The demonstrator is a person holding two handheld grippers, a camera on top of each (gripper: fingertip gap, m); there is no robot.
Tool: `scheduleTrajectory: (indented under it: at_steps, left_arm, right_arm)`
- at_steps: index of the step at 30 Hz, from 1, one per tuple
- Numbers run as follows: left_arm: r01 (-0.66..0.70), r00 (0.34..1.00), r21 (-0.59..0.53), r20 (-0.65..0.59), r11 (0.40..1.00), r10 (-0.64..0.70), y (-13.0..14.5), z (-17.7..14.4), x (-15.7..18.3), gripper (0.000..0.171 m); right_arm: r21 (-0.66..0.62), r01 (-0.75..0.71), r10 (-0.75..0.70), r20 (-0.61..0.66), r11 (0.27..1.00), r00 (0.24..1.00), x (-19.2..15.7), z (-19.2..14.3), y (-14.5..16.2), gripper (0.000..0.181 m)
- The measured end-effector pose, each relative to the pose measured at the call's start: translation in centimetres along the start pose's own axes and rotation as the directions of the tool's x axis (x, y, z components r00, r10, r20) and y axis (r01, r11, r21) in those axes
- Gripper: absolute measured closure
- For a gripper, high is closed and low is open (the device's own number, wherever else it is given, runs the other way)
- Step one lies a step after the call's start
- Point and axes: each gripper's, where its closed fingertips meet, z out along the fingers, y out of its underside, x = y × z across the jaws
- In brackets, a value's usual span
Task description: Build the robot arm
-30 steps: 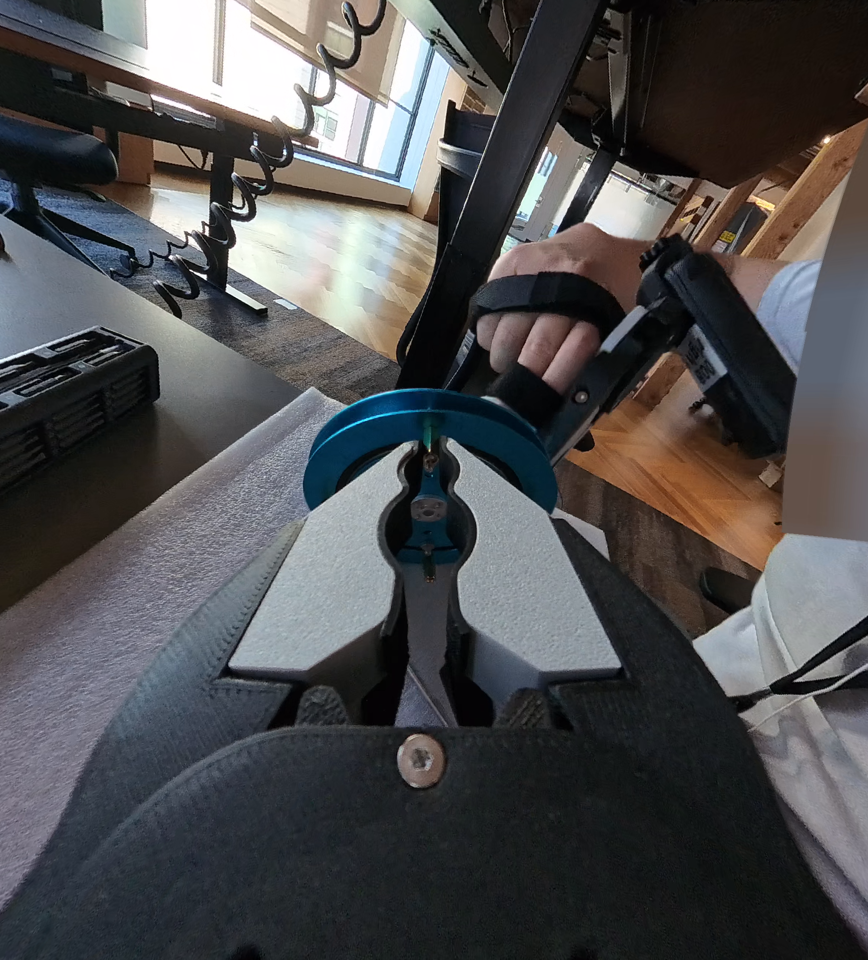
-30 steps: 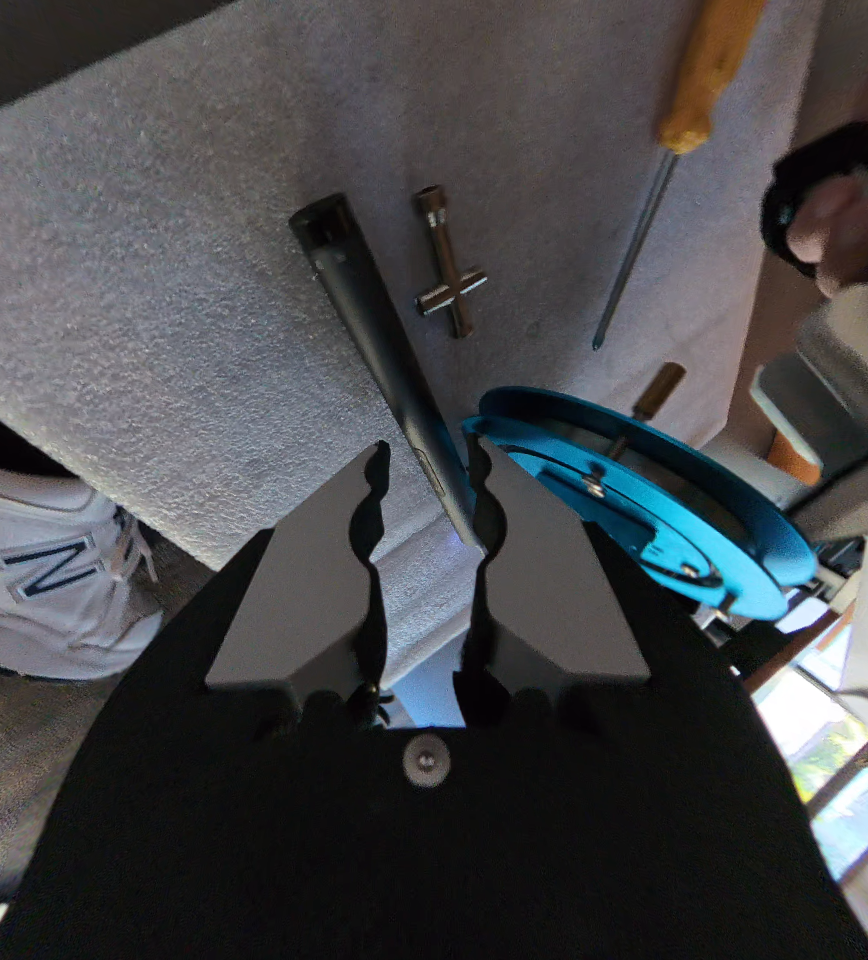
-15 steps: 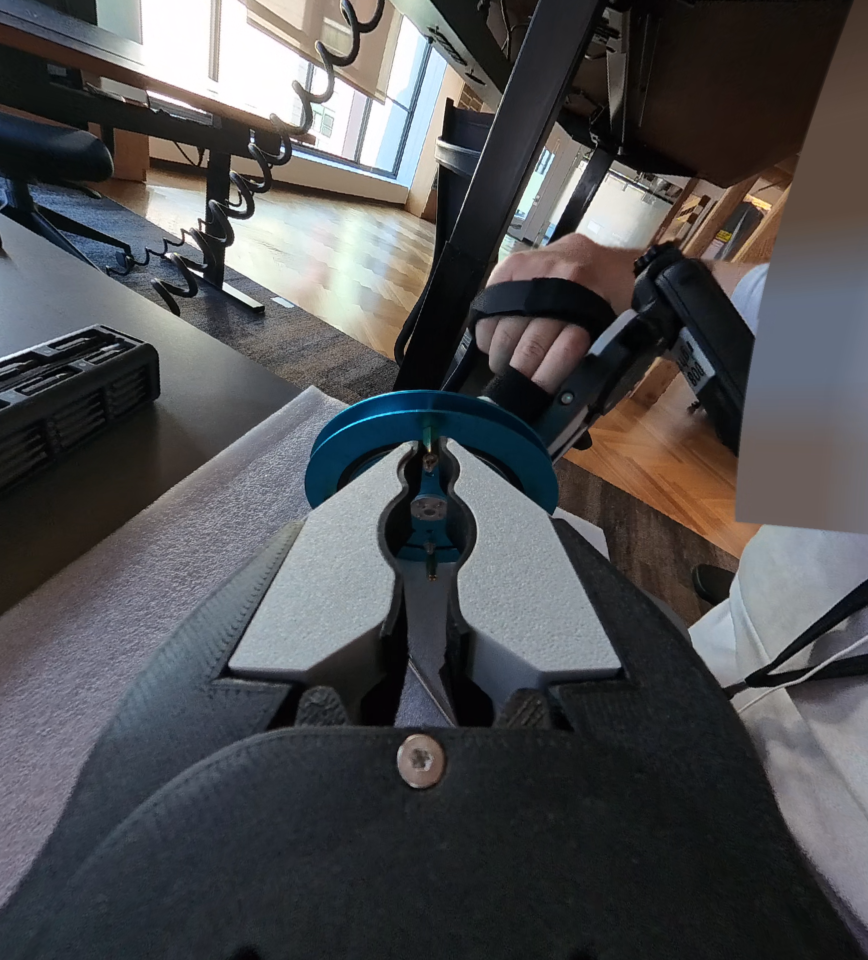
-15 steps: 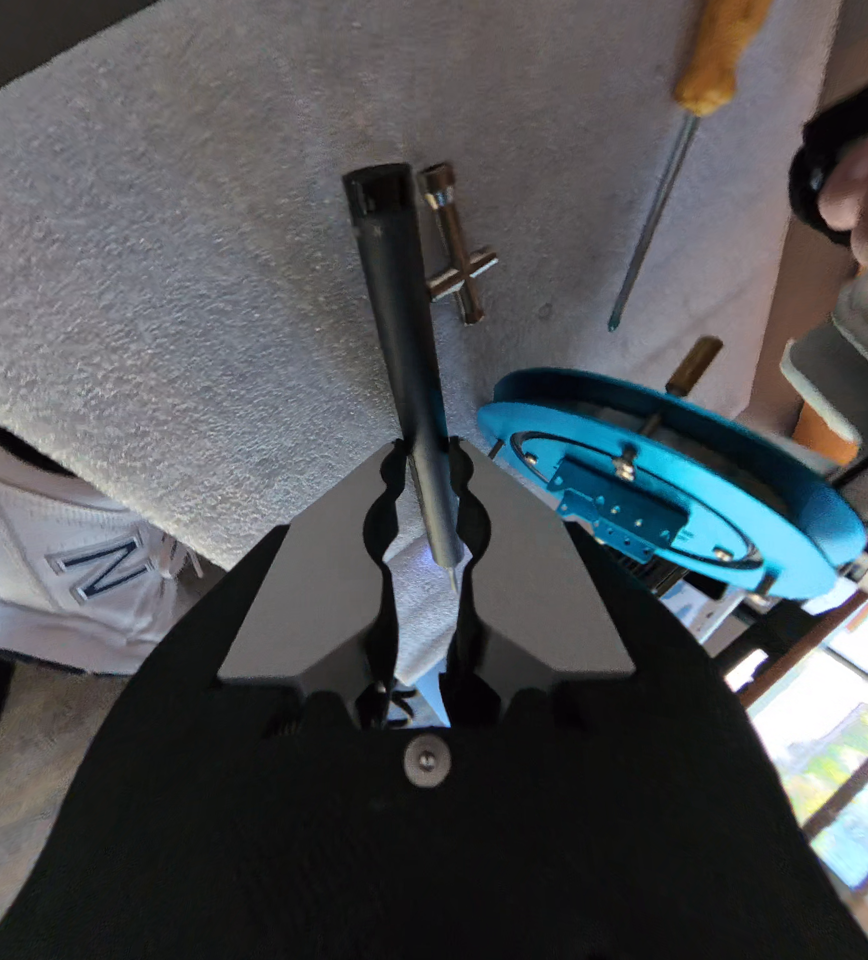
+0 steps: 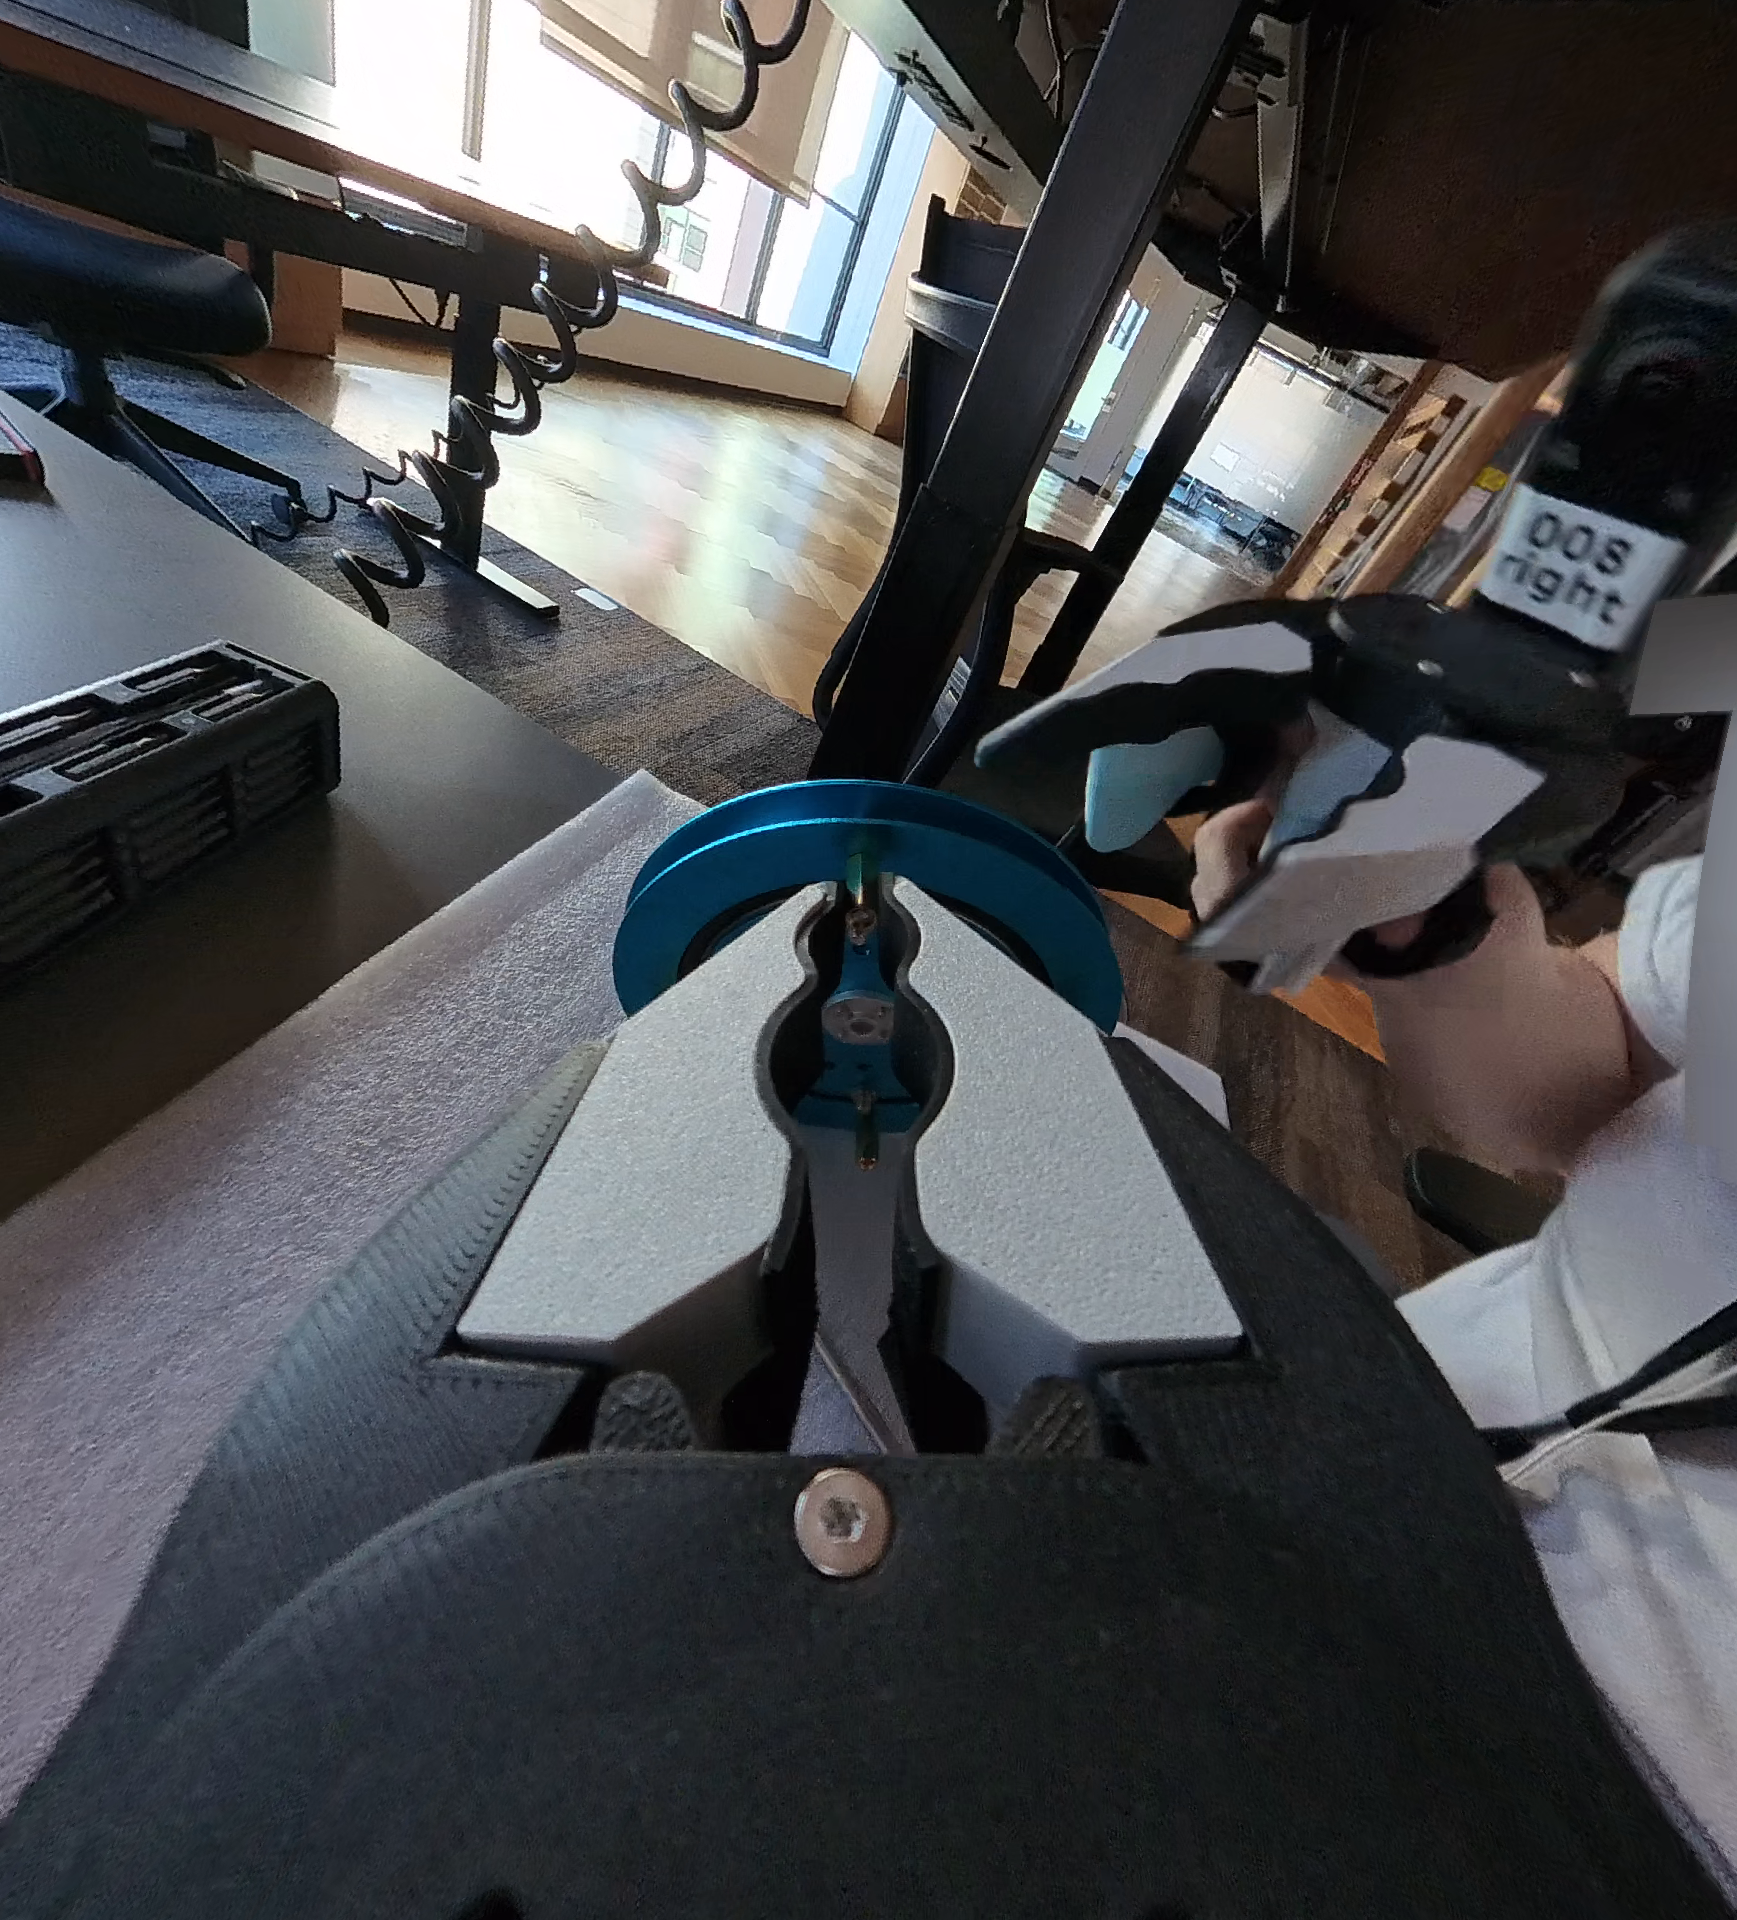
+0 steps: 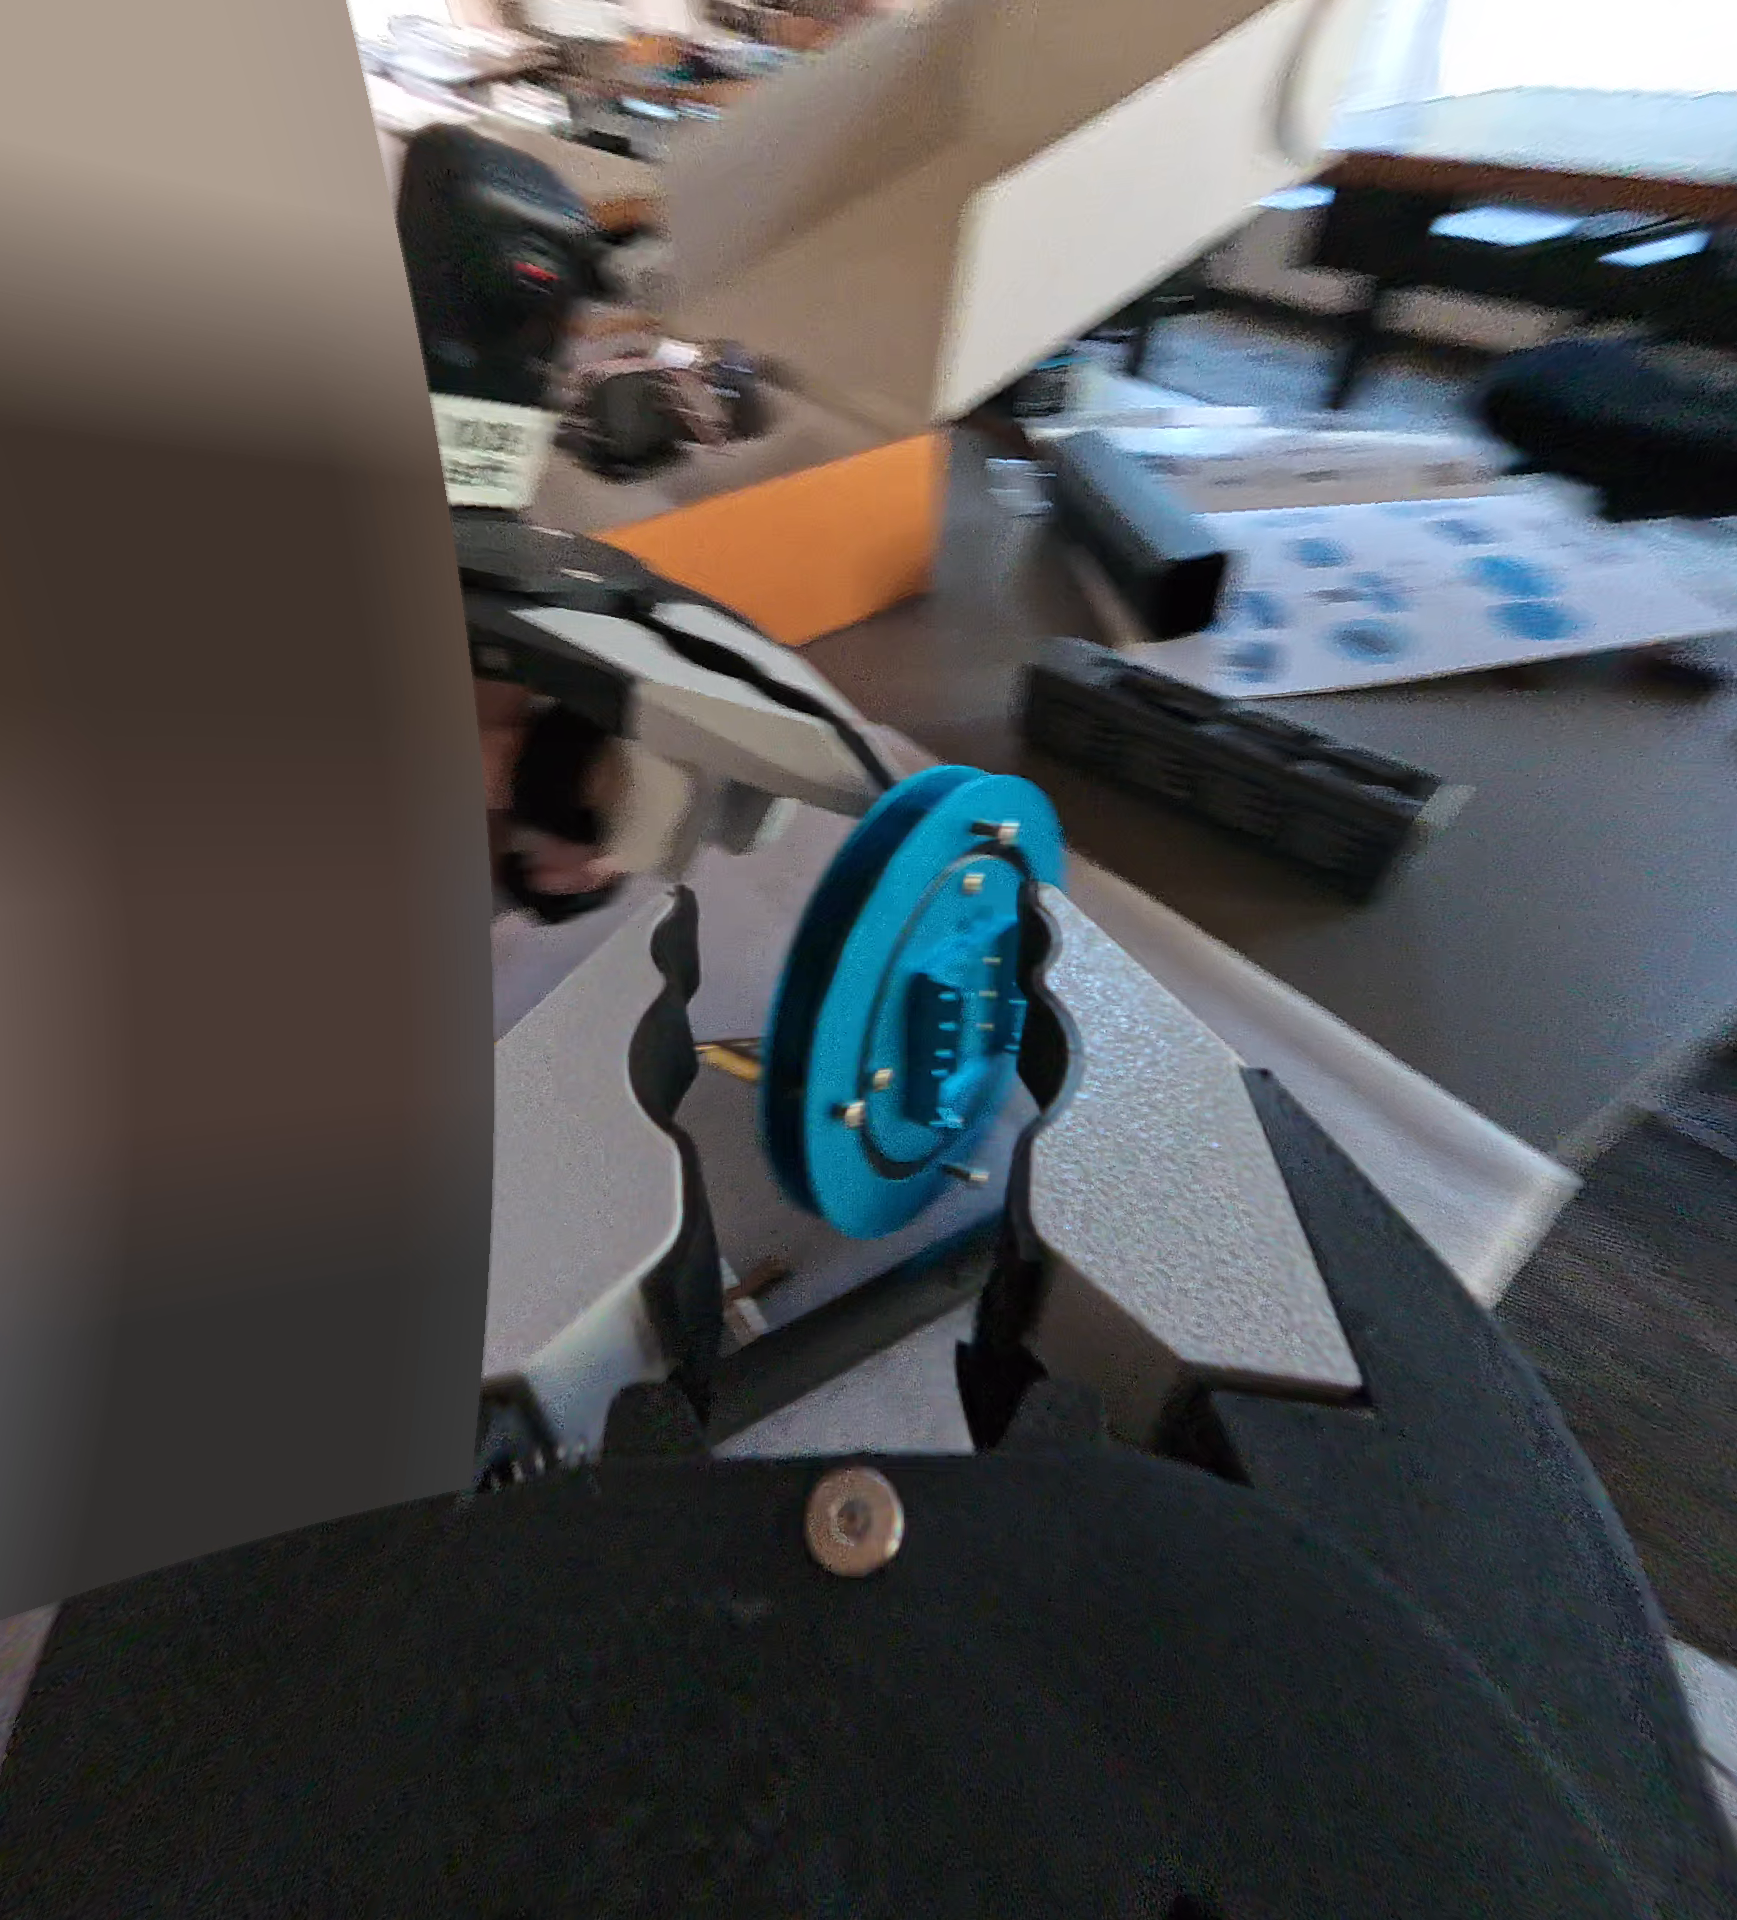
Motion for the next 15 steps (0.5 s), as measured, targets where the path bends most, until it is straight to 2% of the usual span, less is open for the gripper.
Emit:
scheduleTrajectory:
  at_steps: [1, 2, 6, 10, 15]
  left_arm:
    - [0.007, 1.000, 0.002, 0.000, 1.000, -0.007, 0.0, 0.1, 0.0, 0.167]
    - [0.013, 1.000, 0.005, 0.002, 1.000, -0.013, 0.0, 0.1, 0.1, 0.167]
    - [0.021, 0.999, 0.015, 0.031, 1.000, -0.022, -0.1, 0.4, 0.1, 0.167]
    - [0.023, 0.996, 0.016, 0.087, 1.000, -0.024, -0.3, 0.2, -0.5, 0.168]
    - [0.039, 0.992, 0.036, 0.118, 0.999, -0.043, -0.9, -0.5, -1.0, 0.168]
  right_arm:
    - [-0.028, 0.040, -0.043, -0.108, 0.999, 0.993, 0.8, 0.4, 0.3, 0.123]
    - [-0.083, 0.068, -0.079, -0.143, 0.994, 0.986, 0.9, 0.9, 0.7, 0.125]
    - [-0.304, 0.056, -0.113, -0.174, 0.951, 0.978, 0.7, 2.1, 3.2, 0.154]
    - [-0.335, 0.088, -0.184, -0.265, 0.938, 0.947, 1.7, 2.5, 2.8, 0.167]
    - [-0.325, 0.069, -0.164, -0.277, 0.943, 0.947, 1.9, 3.3, 1.9, 0.169]
